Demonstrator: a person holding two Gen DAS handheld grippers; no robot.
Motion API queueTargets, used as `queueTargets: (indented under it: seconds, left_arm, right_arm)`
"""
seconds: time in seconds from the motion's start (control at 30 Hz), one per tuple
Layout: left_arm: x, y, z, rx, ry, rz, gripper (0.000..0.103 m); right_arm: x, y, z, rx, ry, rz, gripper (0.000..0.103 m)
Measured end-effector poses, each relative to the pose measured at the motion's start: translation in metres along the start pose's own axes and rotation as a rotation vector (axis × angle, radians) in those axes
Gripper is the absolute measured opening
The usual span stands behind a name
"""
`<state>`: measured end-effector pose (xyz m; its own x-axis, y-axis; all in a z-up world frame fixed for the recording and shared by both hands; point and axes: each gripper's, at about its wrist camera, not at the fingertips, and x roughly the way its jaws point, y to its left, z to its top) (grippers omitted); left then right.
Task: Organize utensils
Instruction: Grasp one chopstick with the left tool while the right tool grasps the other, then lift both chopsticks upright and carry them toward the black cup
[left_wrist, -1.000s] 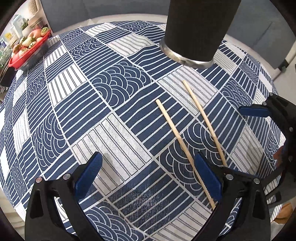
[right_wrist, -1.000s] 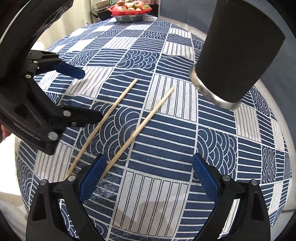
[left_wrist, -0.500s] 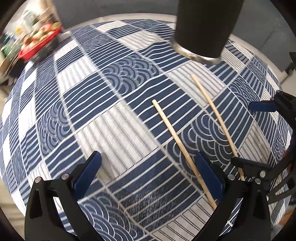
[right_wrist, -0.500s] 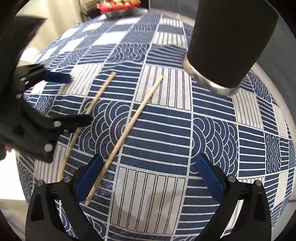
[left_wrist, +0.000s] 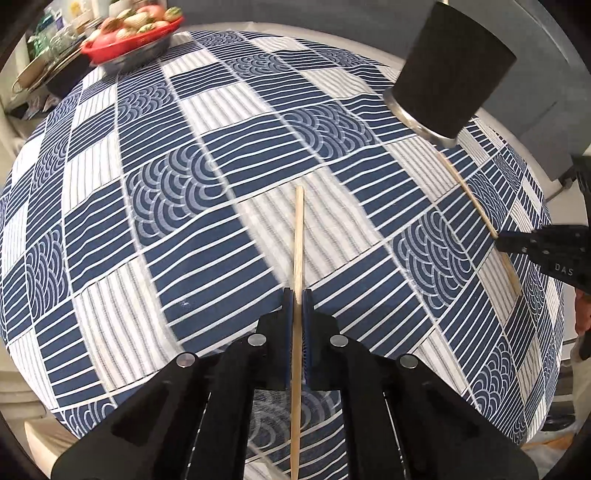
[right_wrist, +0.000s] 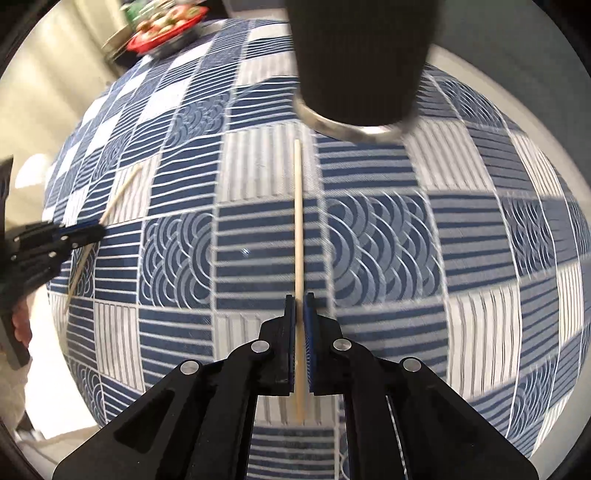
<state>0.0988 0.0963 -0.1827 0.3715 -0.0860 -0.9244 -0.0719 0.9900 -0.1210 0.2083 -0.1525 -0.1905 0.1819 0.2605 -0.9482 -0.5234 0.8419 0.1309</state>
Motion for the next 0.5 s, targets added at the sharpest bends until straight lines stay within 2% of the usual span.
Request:
queueTargets:
  seconds: [0.1, 0.17, 0.37, 0.43, 0.5]
  left_arm:
    - [-0.002, 0.000, 0.001, 0.031, 0.037, 0.027, 0.005]
    - [-0.007, 0.001, 0.001, 0.055, 0.034, 0.058, 0.005]
    - [-0.026, 0.014, 0.002, 0.070, 0.021, 0.029, 0.005]
    - [-0.033, 0.014, 0.001, 0.099, 0.013, 0.070, 0.005]
    - [-0.039, 0.016, 0.002, 0.097, 0.008, 0.076, 0.005]
  right_arm:
    - [-0.004, -0.011, -0.014, 0.063, -0.002, 0.003, 0.004]
    - [-0.008, -0.017, -0.024, 0.096, -0.006, -0.018, 0.004]
    - [-0.025, -0.031, -0.049, 0.203, -0.041, -0.008, 0.005]
    - [-0.033, -0.031, -0.057, 0.218, -0.054, -0.012, 0.005]
    - [-0.041, -0.031, -0.063, 0.226, -0.066, -0.011, 0.005]
